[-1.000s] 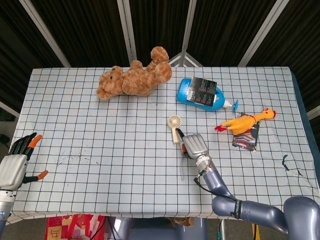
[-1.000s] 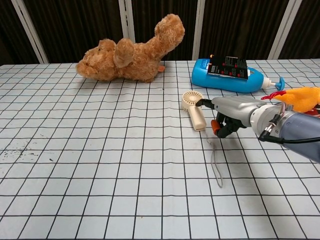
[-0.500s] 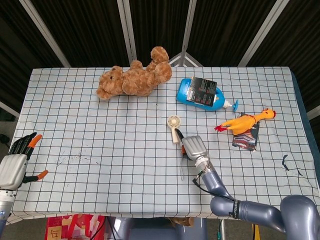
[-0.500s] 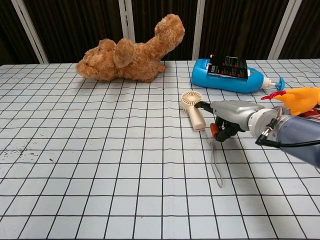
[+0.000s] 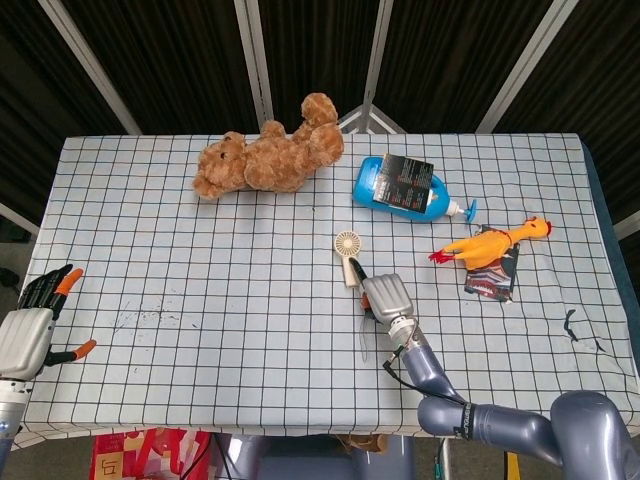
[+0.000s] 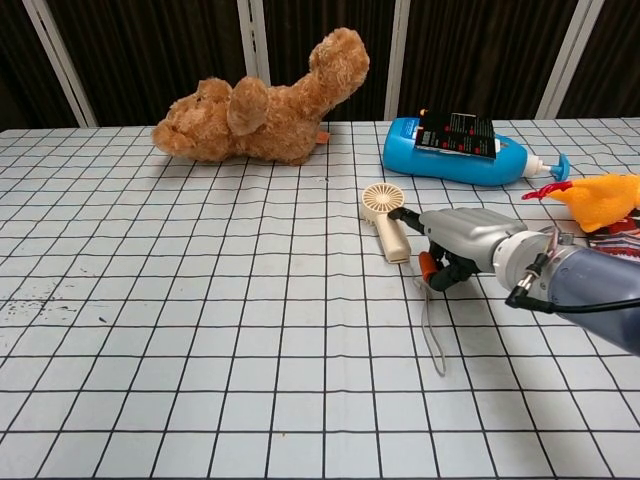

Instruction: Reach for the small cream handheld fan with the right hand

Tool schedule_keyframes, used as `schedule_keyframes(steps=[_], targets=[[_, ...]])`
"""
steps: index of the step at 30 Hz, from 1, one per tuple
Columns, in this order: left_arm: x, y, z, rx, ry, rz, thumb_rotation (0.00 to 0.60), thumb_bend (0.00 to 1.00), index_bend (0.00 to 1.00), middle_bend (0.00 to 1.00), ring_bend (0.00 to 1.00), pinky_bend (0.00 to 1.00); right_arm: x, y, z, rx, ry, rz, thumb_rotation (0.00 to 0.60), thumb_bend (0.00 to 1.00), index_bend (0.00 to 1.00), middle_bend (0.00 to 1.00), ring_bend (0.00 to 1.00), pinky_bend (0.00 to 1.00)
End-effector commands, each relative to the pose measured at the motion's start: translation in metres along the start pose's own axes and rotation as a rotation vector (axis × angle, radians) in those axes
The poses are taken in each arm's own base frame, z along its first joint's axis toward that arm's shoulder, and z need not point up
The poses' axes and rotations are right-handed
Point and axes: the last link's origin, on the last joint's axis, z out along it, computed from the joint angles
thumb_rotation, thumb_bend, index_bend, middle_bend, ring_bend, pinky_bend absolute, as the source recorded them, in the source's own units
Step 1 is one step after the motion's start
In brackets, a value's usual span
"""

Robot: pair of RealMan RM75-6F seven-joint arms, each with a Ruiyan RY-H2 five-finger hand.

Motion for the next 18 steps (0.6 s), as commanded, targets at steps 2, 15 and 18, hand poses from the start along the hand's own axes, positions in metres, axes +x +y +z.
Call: schedule_keyframes(steps=[2,15,18], targets=[[0.0,0.0,0.0,0.001,0.0,-0.001,0.6,0.11,0.0,0.0,0.0,0.0,0.009,-0.004,0.0,0.008,0.041,0.019,0.6,0.79,0.0,0.84,0.93,0.85],[0.0,0.001,-0.002,0.0,0.005,-0.008,0.6,0.11,0.0,0.0,0.0,0.0,0.069,-0.001,-0.047,0.099,0.317,0.049,0.6,0.75,0.0,0.4,0.43,0.33],[0.001,0.001,-0.004,-0.005,0.006,-0.004,0.6,0.11,0.0,0.0,0.0,0.0,0.071,0.025,-0.079,0.078,0.331,0.0,0.6,0.69,0.0,0.31,0.33,0.21]])
